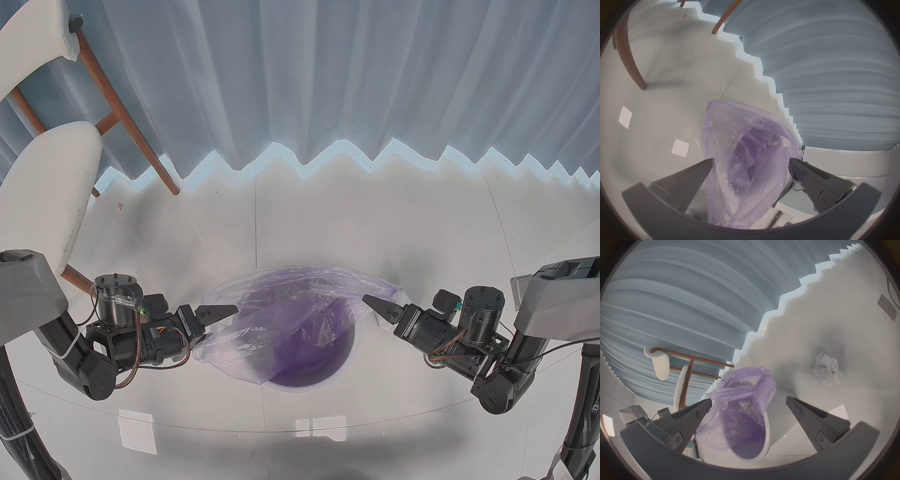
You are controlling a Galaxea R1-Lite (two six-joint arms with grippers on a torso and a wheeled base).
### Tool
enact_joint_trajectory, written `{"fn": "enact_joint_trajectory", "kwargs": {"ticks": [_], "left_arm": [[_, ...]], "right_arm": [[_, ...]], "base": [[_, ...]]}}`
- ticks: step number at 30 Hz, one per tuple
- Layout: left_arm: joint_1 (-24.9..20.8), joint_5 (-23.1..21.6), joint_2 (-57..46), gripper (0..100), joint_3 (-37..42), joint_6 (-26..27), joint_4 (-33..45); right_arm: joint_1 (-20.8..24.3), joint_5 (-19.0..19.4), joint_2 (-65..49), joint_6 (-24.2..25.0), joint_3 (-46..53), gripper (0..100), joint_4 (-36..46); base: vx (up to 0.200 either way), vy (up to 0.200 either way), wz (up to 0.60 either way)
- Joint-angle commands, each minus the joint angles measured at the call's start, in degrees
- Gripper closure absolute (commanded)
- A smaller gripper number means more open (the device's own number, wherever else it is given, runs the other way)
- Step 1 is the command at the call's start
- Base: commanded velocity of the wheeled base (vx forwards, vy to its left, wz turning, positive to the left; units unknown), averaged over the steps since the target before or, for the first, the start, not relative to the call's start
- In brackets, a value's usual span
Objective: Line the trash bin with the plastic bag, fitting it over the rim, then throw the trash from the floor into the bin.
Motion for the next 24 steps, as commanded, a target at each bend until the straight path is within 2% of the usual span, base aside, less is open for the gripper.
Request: {"fn": "enact_joint_trajectory", "kwargs": {"ticks": [1, 3, 4, 5, 7, 13, 14, 15, 17, 18, 19, 22, 24], "left_arm": [[-1.09, 0.12, -1.07, 0, 2.10, 2.70, -1.51], [-1.53, -0.06, -2.39, 0, 4.65, 7.54, -4.41], [-1.53, -0.23, -2.47, 0, 5.08, 8.33, -4.94], [-1.79, -0.41, -2.74, 0, 7.19, 12.28, -7.84], [-2.67, -0.23, -2.39, 0, 8.86, 16.06, -11.53], [-4.96, -0.14, -2.03, 0, 12.03, 21.86, -19.79], [-5.66, -0.14, -1.33, 0, 13.26, 24.15, -22.96], [-5.75, -0.14, -1.24, 0, 13.43, 24.68, -23.22], [-5.57, -0.14, -0.72, 0, 14.84, 30.04, -23.31], [-5.48, -0.14, -0.72, 0, 14.93, 30.48, -23.31], [-4.96, -0.14, -0.01, 0, 16.25, 35.66, -23.31], [-4.60, 0.30, 1.39, 0, 17.21, 42.08, -23.31], [-4.60, 0.47, 1.39, 0, 17.83, 43.40, -23.31]], "right_arm": [[-0.02, 0.00, -0.52, -0.21, 0.18, 0, -0.08], [-0.02, -0.09, -0.79, -0.30, 0.35, 0, 0.01], [-0.02, -0.09, -0.87, -0.30, 0.44, 0, 0.01], [-0.02, 0.00, -1.31, -0.30, 0.79, 0, 0.18], [0.07, -0.09, -1.22, -0.30, 0.97, 0, 0.01], [0.16, 0.00, -1.22, -0.30, 0.97, 0, 0.01], [0.16, 0.00, -1.22, -0.30, 0.97, 0, -0.08], [0.16, -0.09, -1.22, -0.30, 0.97, 0, -0.08], [0.16, 0.00, -1.40, -0.30, 0.97, 0, -0.08], [0.16, -0.09, -1.40, -0.30, 0.97, 0, -0.08], [0.16, -0.09, -1.31, -0.30, 0.88, 0, -0.17], [0.16, 0.00, -1.31, -0.30, 0.88, 0, -0.17], [0.16, 0.00, -1.31, -0.30, 0.97, 0, -0.17]], "base": [[0.000, 0.000, 0.00], [0.000, 0.000, 0.00], [0.000, 0.000, 0.00], [0.000, 0.000, 0.00], [0.000, 0.000, 0.00], [0.000, 0.000, 0.00], [0.000, 0.000, 0.00], [0.000, 0.000, 0.00], [0.000, 0.000, 0.00], [0.000, 0.000, 0.00], [0.000, 0.000, 0.00], [0.000, 0.000, 0.00], [0.000, 0.000, 0.00]]}}
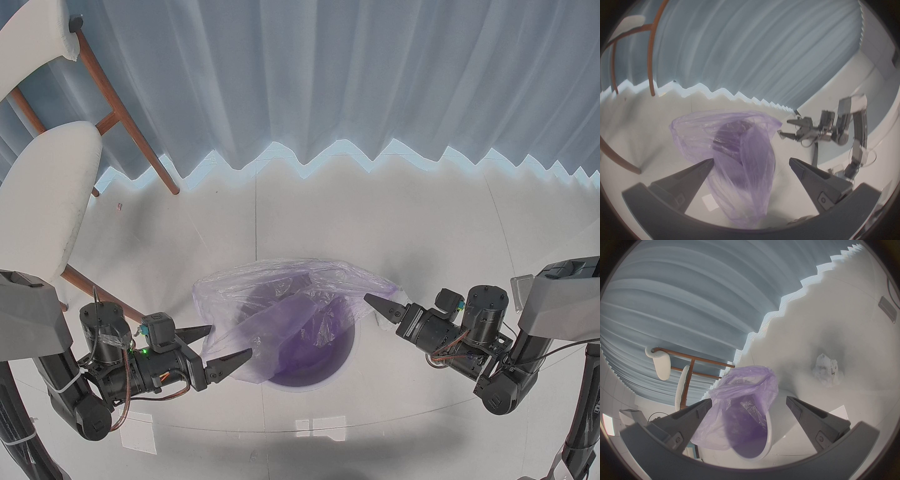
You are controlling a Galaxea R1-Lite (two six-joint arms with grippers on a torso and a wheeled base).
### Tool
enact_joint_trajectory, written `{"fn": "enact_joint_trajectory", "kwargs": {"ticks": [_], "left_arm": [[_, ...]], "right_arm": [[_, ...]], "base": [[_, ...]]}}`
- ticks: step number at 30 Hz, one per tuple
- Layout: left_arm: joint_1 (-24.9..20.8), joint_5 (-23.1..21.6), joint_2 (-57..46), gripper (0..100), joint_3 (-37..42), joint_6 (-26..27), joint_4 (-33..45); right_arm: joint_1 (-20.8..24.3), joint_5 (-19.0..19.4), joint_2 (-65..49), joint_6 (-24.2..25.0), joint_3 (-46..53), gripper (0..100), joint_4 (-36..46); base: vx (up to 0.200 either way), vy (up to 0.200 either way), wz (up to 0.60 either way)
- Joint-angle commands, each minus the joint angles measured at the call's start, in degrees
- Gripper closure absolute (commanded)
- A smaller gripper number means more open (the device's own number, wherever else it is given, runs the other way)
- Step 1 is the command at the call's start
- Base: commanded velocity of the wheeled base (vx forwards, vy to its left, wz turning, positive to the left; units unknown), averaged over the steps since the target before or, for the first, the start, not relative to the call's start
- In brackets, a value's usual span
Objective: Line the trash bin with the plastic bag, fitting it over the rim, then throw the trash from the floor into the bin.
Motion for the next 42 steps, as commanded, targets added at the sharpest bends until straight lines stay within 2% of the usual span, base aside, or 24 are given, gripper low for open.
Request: {"fn": "enact_joint_trajectory", "kwargs": {"ticks": [1, 7, 12, 21, 28, 31, 36, 41, 42], "left_arm": [[0.42, 0.30, 1.70, 0, 3.57, 4.07, -0.07], [3.50, -0.49, -3.22, 0, 4.63, 5.65, -0.07], [1.92, -1.90, -1.29, 0, 5.24, 6.09, -0.07], [0.60, -1.37, 3.19, 0, 4.10, 6.09, -0.16], [4.11, 2.76, 3.02, 0, 1.99, 5.39, -0.07], [3.15, 2.41, 3.11, 0, 2.25, 5.39, -0.07], [-1.07, 2.14, 2.76, 0, 2.96, 5.21, -0.07], [-1.86, 2.14, 3.11, 0, 4.10, 5.39, -0.07], [-1.78, 2.14, 3.19, 100, 4.01, 5.39, -0.07]], "right_arm": [[0.02, -0.01, -0.07, 0.00, 0.03, 0, -0.37], [0.02, -0.01, -0.16, -0.09, 0.03, 0, -0.37], [0.02, -0.01, 0.02, -0.09, -0.06, 0, -0.37], [0.02, -0.01, 0.28, -0.09, 0.03, 0, -1.69], [-0.06, 0.08, 0.37, -0.09, -0.06, 0, -2.04], [-0.06, 0.08, 0.81, -0.09, -0.06, 0, -2.04], [-0.15, 0.08, 1.16, -0.09, -0.15, 0, -2.04], [-0.15, 0.08, 1.25, -0.09, -0.15, 0, -2.04], [-0.15, -0.01, 1.42, -0.09, -0.15, 0, -2.13]], "base": [[0.000, 0.000, 0.00], [0.000, 0.000, 0.00], [0.000, 0.000, 0.00], [0.000, 0.000, 0.00], [0.000, 0.000, 0.00], [0.000, 0.000, 0.00], [0.000, 0.000, 0.00], [0.000, 0.000, 0.00], [0.000, 0.000, 0.00]]}}
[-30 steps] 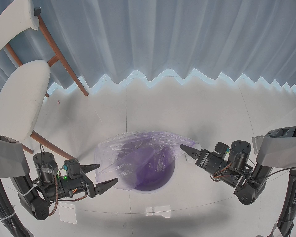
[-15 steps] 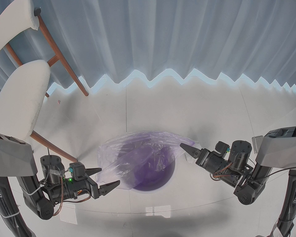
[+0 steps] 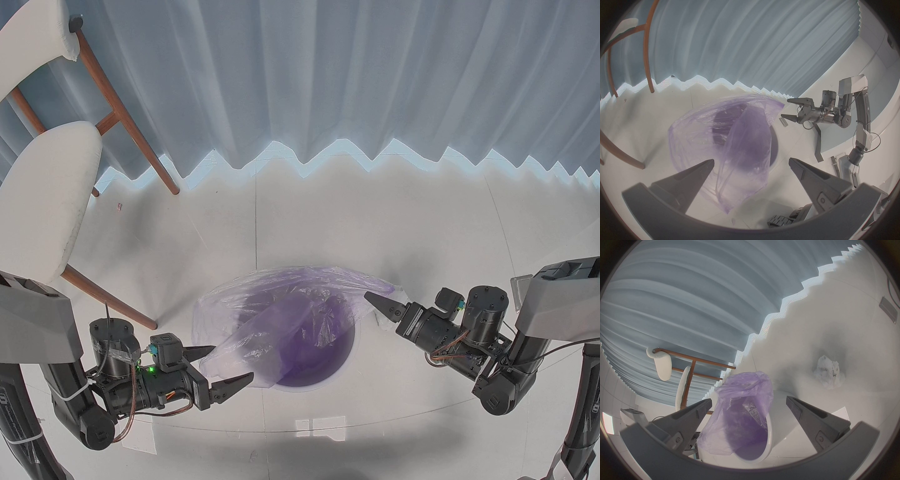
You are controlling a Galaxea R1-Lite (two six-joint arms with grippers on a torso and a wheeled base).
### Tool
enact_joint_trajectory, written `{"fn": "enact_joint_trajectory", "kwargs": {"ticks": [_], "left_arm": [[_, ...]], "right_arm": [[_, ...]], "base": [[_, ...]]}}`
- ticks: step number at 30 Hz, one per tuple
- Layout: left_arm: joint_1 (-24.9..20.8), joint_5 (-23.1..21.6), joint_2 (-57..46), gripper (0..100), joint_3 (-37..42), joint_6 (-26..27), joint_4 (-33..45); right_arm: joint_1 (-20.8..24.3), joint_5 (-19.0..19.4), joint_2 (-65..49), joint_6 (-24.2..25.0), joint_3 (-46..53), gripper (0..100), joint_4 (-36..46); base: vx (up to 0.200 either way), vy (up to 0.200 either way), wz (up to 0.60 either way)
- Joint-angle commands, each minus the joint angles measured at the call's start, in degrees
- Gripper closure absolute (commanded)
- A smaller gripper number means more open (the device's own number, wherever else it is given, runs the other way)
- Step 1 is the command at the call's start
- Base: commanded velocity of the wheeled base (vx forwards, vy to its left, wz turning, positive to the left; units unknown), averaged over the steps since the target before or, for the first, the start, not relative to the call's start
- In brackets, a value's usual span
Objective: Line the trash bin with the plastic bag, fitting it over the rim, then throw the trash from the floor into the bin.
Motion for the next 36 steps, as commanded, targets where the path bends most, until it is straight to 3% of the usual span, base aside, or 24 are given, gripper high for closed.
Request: {"fn": "enact_joint_trajectory", "kwargs": {"ticks": [1, 5, 10, 11, 13, 20, 36], "left_arm": [[-0.45, -0.03, 0.32, 100, 0.39, 0.07, -0.01], [-0.62, -1.34, 0.32, 100, 2.59, 2.71, -0.10], [-0.36, -8.99, 0.76, 100, 7.95, 14.14, -0.01], [-0.36, -8.99, 0.76, 100, 7.95, 14.14, -0.01], [-0.18, -11.45, 2.25, 100, 8.65, 17.74, -0.01], [-0.62, -18.66, 2.69, 100, 8.65, 19.94, -0.10], [-5.02, -19.80, 4.71, 100, 9.27, 21.52, -0.01]], "right_arm": [[0.03, -0.01, 0.59, 0.00, -0.09, 0, -0.08], [-0.14, -0.01, 0.67, -0.09, -0.35, 0, -0.08], [0.74, -0.01, 0.23, -1.49, 0.26, 0, -1.92], [0.74, -0.01, 0.23, -1.49, 0.26, 0, -1.92], [3.37, -0.09, -1.00, -1.14, 1.05, 0, -2.01], [8.21, -0.18, -1.52, 3.08, 1.58, 0, -2.10], [9.00, -0.18, -1.70, 4.39, -0.53, 0, -2.19]], "base": [[0.000, 0.000, 0.00], [0.000, 0.000, 0.00], [0.000, 0.000, 0.00], [0.000, 0.000, 0.00], [0.000, 0.000, 0.00], [0.000, 0.000, 0.00], [0.000, 0.000, 0.00]]}}
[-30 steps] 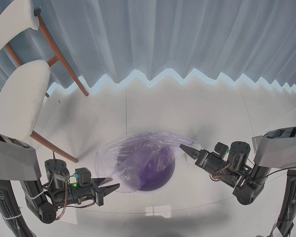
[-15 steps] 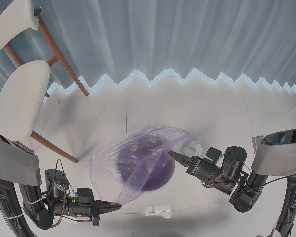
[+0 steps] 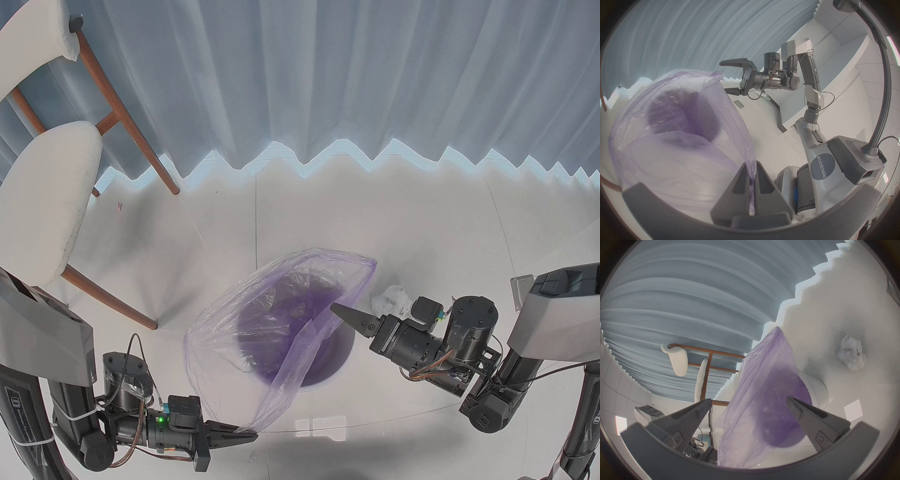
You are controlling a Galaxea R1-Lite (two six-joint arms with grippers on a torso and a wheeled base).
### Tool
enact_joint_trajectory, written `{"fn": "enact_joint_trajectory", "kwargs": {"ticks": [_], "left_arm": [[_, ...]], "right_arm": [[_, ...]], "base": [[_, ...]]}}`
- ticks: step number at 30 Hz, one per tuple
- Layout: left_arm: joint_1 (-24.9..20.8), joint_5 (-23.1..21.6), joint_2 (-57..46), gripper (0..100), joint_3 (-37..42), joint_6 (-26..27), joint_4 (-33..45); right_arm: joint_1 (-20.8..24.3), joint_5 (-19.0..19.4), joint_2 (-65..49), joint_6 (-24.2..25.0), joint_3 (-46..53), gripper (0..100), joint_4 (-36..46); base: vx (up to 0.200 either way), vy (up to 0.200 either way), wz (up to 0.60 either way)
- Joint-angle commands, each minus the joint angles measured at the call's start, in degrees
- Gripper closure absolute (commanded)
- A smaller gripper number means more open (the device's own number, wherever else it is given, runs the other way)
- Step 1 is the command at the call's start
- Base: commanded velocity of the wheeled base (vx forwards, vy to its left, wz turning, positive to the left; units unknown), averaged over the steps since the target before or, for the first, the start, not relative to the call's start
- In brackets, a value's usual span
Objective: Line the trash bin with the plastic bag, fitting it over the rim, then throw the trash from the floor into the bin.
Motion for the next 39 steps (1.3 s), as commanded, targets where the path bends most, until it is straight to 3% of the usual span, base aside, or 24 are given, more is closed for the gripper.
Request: {"fn": "enact_joint_trajectory", "kwargs": {"ticks": [1, 2, 3, 16, 26, 36, 39], "left_arm": [[-1.56, 0.00, 0.84, 100, 0.13, -0.01, -0.01], [-1.83, 0.00, 0.84, 100, 0.13, -0.01, -0.01], [-1.91, 0.00, 0.84, 100, 0.13, -0.01, -0.01], [-2.00, 0.08, 3.38, 100, 0.83, 0.43, -0.01], [-3.23, 0.61, 5.14, 100, -0.58, -0.80, -0.01], [-11.05, 1.84, 5.23, 100, -4.01, -1.15, -0.01], [-13.87, 4.74, 8.04, 100, -7.26, -2.21, -0.01]], "right_arm": [[0.07, 0.04, 0.01, 0.53, -0.96, 0, -1.02], [0.07, 0.04, -0.08, 0.88, -1.23, 0, -0.93], [0.07, -0.05, -0.08, 1.23, -1.40, 100, -0.93], [-0.37, -1.11, 1.50, 1.32, -0.70, 100, -0.85], [-4.85, -0.75, 1.68, -1.85, 0.18, 100, -0.58], [-6.17, -0.49, 1.59, -7.65, 3.43, 100, -0.58], [-6.25, -0.49, 2.03, -8.61, 3.61, 100, -0.49]], "base": [[0.000, 0.000, 0.00], [0.000, 0.000, 0.00], [0.000, 0.000, 0.00], [0.000, 0.000, 0.00], [0.000, 0.000, 0.00], [0.000, 0.000, 0.00], [0.000, 0.000, 0.00]]}}
